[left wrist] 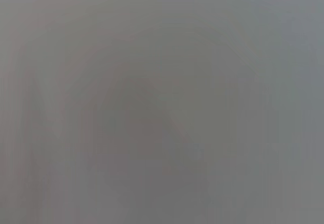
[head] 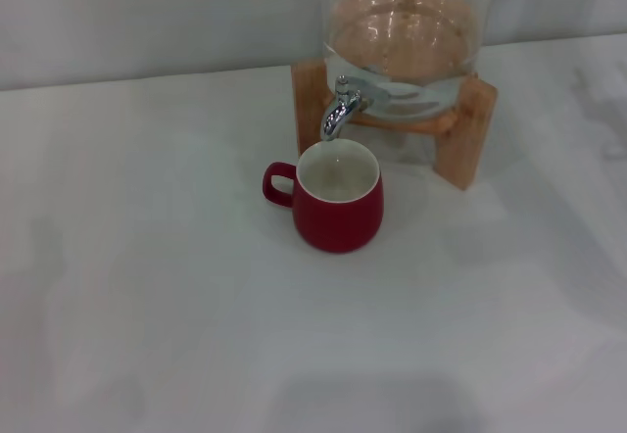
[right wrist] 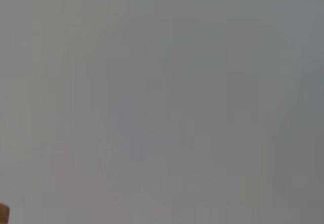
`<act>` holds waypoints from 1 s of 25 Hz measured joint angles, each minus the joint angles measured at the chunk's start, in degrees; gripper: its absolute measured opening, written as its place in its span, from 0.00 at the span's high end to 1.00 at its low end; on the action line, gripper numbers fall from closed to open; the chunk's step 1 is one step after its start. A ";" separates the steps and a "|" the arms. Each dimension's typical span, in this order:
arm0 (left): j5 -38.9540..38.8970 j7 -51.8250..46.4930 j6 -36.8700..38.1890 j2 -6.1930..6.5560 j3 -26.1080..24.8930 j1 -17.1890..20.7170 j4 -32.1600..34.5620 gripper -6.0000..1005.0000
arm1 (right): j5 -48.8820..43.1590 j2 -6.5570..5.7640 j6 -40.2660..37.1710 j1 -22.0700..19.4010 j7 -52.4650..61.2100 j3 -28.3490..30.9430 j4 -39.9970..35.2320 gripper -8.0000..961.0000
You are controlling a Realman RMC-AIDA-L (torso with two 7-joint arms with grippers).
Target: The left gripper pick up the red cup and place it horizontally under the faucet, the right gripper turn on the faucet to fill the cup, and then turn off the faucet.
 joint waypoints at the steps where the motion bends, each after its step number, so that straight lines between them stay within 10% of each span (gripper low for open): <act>1: -0.08 -0.77 0.05 0.00 -0.23 -0.24 -0.54 0.27 | 0.12 -0.03 1.26 -0.32 0.04 0.24 0.64 0.30; 15: -0.39 -1.38 0.41 0.08 -1.02 -2.15 -2.12 0.27 | -0.91 -0.71 12.01 -6.22 12.12 -9.49 0.06 0.30; 25: -0.39 -1.44 0.51 0.24 -1.06 -4.29 -4.57 0.27 | -17.60 -1.11 12.58 -8.16 12.30 -14.84 -2.49 0.30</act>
